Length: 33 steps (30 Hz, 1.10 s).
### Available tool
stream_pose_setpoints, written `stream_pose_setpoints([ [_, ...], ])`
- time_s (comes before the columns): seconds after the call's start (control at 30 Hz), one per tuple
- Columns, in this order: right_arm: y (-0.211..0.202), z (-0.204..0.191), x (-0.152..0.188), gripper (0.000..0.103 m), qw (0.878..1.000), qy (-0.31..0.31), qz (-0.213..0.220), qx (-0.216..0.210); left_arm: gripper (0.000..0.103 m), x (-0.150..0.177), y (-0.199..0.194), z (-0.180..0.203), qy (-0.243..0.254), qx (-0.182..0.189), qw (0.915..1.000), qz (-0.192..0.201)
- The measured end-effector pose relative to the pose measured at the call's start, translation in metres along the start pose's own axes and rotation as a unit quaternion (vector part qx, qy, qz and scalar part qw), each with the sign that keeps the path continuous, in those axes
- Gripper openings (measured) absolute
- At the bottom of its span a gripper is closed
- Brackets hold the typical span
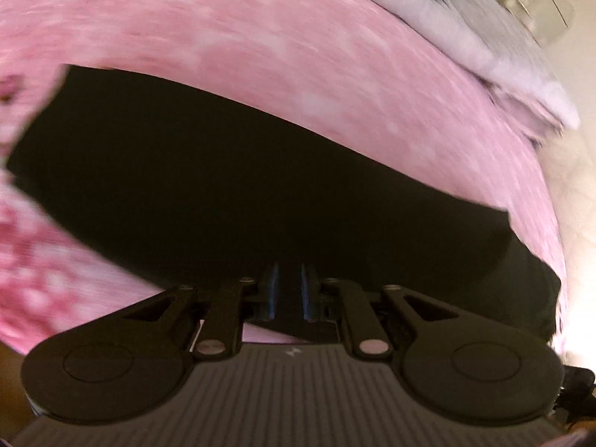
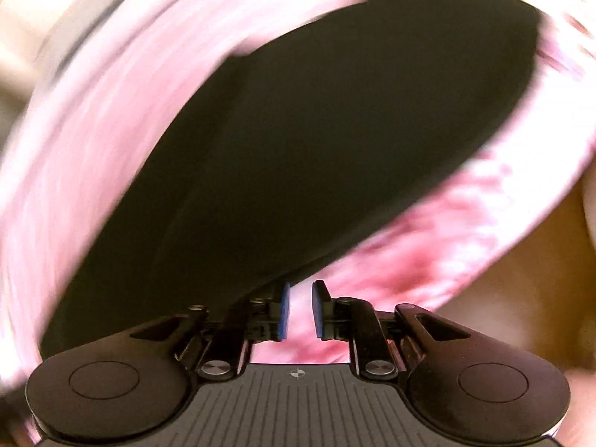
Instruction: Fold clothes
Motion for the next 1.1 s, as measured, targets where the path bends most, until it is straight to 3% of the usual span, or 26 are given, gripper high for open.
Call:
stream_pose_setpoints([
  [0.1, -0.025, 0.059, -0.019, 0.016, 0.997, 0.063, 0.043, -0.001, 0.008, 0.025, 0.018, 0.042, 0.026, 0.005, 0.9996, -0.01],
  [0.2, -0.037, 0.101, -0.033, 0.016, 0.997, 0.058, 0.054, 0.013, 0.008, 0.055, 0.034, 0.082, 0.051, 0.002, 0.9984, -0.023],
  [0.37, -0.04, 0.148, -0.073, 0.019, 0.993, 0.079, 0.086, -0.009, 0.008, 0.102, 0.051, 0.136, 0.069, 0.0, 0.9972, -0.03],
  [0.43, -0.041, 0.167, -0.099, 0.036, 0.988, 0.097, 0.117, -0.021, 0.008, 0.113, 0.057, 0.152, 0.069, -0.002, 0.9971, -0.032],
  [0.47, -0.042, 0.173, -0.111, 0.039, 0.985, 0.103, 0.133, -0.029, 0.008, 0.119, 0.059, 0.158, 0.069, -0.003, 0.9971, -0.034],
  [0.7, -0.017, 0.206, -0.159, 0.042, 0.98, 0.115, 0.151, -0.058, 0.009, 0.123, 0.07, 0.181, 0.076, -0.023, 0.9967, -0.018],
  [0.77, -0.012, 0.206, -0.165, 0.034, 0.98, 0.106, 0.153, -0.064, 0.009, 0.119, 0.072, 0.179, 0.074, -0.034, 0.9966, -0.011],
  [0.8, -0.012, 0.203, -0.168, 0.008, 0.981, 0.086, 0.16, -0.065, 0.009, 0.117, 0.073, 0.178, 0.073, -0.039, 0.9965, -0.008],
  [0.9, -0.036, 0.185, -0.18, 0.007, 0.975, -0.009, 0.218, -0.04, 0.009, 0.115, 0.076, 0.172, 0.073, -0.052, 0.996, -0.003],
  [0.97, -0.047, 0.181, -0.181, 0.007, 0.969, -0.034, 0.243, -0.02, 0.009, 0.117, 0.08, 0.165, 0.07, -0.061, 0.9957, -0.002],
  [1.1, -0.01, 0.207, -0.169, 0.007, 0.984, 0.015, 0.178, 0.023, 0.009, 0.12, 0.088, 0.15, 0.053, -0.074, 0.9958, -0.008],
])
Point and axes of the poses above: each gripper's, at about its wrist camera, not at the fingertips, and y roughly the way its jaws point, z to its right, x to its underside, the point moved 9 cm from there along y, roughly the way its jaws point, and after that the axes turned 11 degrees about -y, right-handed, at the moved point
